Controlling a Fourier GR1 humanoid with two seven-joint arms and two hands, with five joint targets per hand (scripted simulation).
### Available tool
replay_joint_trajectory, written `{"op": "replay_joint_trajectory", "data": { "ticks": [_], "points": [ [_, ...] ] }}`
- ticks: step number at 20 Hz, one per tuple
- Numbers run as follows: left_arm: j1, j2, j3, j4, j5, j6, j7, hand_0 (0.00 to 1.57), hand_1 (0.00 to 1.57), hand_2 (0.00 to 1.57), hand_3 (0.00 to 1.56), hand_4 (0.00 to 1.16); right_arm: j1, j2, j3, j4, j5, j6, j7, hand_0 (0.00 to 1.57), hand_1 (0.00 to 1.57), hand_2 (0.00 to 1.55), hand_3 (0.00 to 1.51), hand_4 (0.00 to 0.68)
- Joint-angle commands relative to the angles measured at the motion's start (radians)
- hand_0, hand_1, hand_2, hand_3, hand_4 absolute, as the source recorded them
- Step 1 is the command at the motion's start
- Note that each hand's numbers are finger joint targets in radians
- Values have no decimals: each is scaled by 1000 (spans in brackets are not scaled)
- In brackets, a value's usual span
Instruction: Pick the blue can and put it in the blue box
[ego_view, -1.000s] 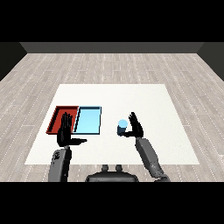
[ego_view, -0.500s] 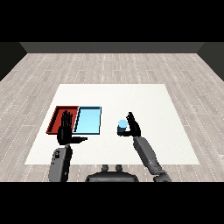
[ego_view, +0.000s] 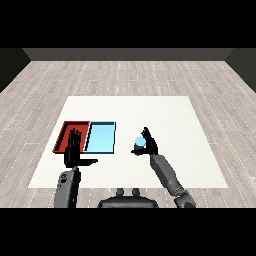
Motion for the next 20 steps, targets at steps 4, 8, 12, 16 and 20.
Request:
{"op": "replay_joint_trajectory", "data": {
  "ticks": [4,8,12,16,20],
  "points": [
    [-16,-9,-12,-28,1,27,33,0,0,0,0,0,-70,1,59,53,-74,-44,-18,0,0,0,0,0],
    [-33,15,14,57,18,-13,-28,0,0,0,0,0,-108,1,56,214,-103,-3,-109,0,0,0,0,0],
    [-35,23,25,30,31,-8,-1,0,0,0,0,0,-71,1,64,131,-34,-108,-50,1056,1056,1218,1127,177],
    [59,-6,-26,-43,-11,7,-15,0,0,0,0,0,-102,1,145,113,-55,-233,10,1563,1563,1481,1445,659],
    [-25,9,10,21,17,1,-6,0,0,0,0,0,-142,1,203,145,-111,-287,23,1559,1559,1492,1443,678]
  ]
}}
